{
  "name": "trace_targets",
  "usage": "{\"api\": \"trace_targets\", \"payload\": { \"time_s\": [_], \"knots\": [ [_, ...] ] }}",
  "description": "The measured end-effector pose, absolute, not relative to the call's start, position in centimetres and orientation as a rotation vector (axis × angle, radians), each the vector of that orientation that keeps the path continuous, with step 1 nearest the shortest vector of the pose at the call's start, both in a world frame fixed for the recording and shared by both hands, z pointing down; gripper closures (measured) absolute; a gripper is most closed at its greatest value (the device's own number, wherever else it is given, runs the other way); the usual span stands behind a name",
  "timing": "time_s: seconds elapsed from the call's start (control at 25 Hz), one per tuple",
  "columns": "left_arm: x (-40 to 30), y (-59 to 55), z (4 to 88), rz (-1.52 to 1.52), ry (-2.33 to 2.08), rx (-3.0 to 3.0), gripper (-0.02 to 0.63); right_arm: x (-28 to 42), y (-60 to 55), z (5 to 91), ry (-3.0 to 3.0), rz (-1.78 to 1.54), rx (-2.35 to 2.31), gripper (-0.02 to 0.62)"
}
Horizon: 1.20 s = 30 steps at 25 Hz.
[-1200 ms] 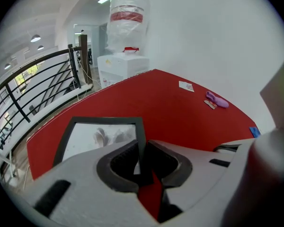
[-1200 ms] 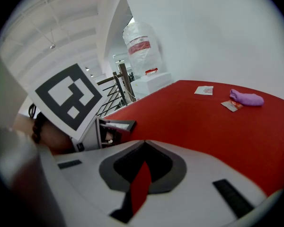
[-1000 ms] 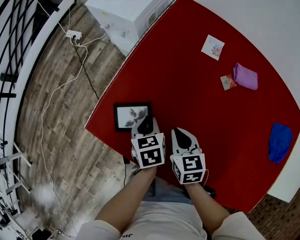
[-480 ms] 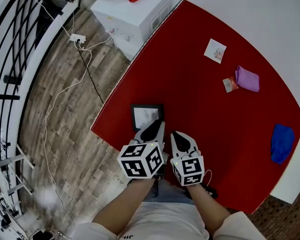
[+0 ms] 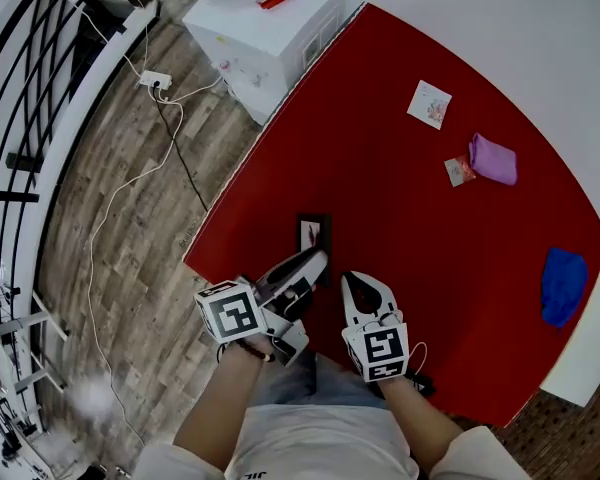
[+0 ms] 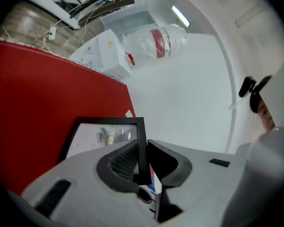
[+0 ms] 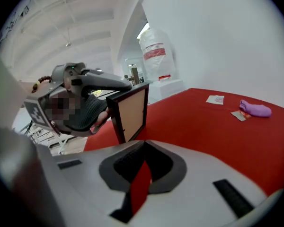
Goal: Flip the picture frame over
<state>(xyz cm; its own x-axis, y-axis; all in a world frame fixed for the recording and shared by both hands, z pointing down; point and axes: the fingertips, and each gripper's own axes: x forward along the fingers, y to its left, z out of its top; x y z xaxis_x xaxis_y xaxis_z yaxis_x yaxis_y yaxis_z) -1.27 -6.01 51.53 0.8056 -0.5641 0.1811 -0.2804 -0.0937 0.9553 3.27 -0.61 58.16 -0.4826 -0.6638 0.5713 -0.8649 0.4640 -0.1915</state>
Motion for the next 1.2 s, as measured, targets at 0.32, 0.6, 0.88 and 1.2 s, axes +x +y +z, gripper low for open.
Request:
{"api": "trace_targets", "payload": {
  "time_s": [0.32,0.6,0.88,1.2],
  "knots": [
    [-2.6,-6.1,49.3,-0.612,-0.395,1.571,0.537,1.1,-0.1,56.7,-2.366,0.467,1.198,0.589],
    [-3.2,-6.2,50.7,-0.683,-0.397,1.482,0.537,-0.3,-0.4,56.8,-2.355,0.32,1.13,0.589],
    [-3.3,-6.0,51.0,-0.665,-0.389,1.498,0.537,-1.9,-0.3,58.4,-2.342,0.179,1.042,0.529],
    [-4.1,-5.8,50.7,-0.639,-0.406,1.529,0.535,-2.7,-1.1,58.4,-2.34,0.153,1.021,0.528]
  ]
}}
